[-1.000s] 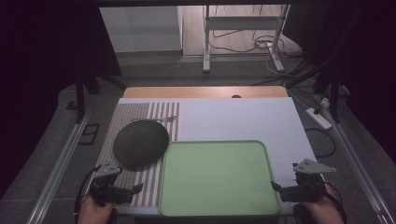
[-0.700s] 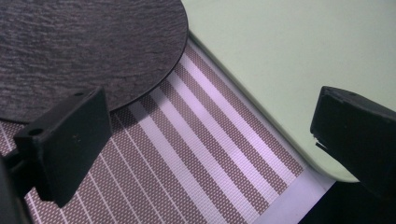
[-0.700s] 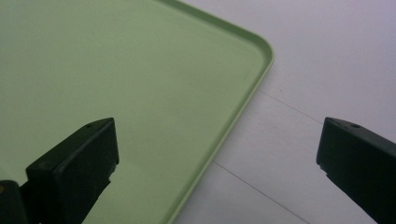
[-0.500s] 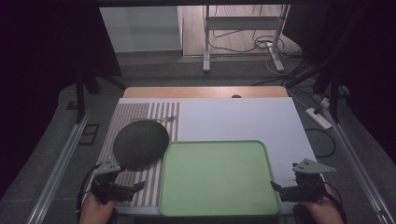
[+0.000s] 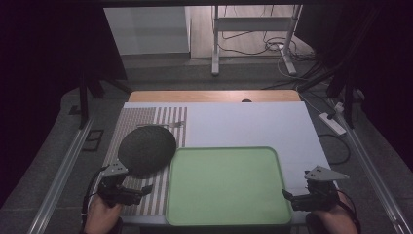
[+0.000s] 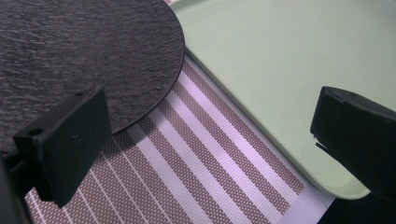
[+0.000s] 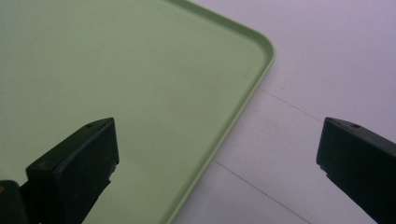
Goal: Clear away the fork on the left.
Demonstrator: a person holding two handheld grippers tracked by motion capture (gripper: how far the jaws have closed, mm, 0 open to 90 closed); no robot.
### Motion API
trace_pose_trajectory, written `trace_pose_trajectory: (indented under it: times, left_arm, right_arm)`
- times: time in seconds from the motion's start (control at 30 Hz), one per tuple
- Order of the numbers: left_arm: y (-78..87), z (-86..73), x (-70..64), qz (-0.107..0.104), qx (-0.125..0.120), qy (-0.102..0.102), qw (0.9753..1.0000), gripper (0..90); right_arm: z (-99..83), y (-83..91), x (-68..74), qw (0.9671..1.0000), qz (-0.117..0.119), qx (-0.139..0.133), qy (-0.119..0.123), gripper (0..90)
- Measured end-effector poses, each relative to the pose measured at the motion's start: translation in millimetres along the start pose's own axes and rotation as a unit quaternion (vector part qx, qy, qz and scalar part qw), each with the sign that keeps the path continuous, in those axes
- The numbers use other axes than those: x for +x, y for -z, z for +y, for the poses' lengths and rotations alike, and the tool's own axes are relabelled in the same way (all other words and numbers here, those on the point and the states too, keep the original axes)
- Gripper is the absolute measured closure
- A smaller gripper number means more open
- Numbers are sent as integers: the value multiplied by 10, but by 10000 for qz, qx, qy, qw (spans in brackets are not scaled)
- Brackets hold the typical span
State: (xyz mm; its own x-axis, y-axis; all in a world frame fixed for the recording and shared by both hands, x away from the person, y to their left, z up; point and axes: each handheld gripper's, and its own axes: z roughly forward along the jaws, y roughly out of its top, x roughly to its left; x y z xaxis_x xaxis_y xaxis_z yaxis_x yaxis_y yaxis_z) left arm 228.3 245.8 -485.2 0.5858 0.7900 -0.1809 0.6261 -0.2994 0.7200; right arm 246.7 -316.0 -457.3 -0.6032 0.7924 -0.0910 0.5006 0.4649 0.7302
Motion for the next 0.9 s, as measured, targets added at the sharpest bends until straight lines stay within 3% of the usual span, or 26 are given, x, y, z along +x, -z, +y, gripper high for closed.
trace_pose_trajectory:
  times: [0.47, 0.9]
  left_arm:
    - [-142, 93, 145, -152, 66, -163, 9997, 0]
    - [-255, 257, 288, -9, 67, -128, 9999, 0]
  right_arm:
    - [5, -13, 17, 9999, -29, 61, 91, 0]
    - [9, -20, 31, 9998, -43, 110, 159, 0]
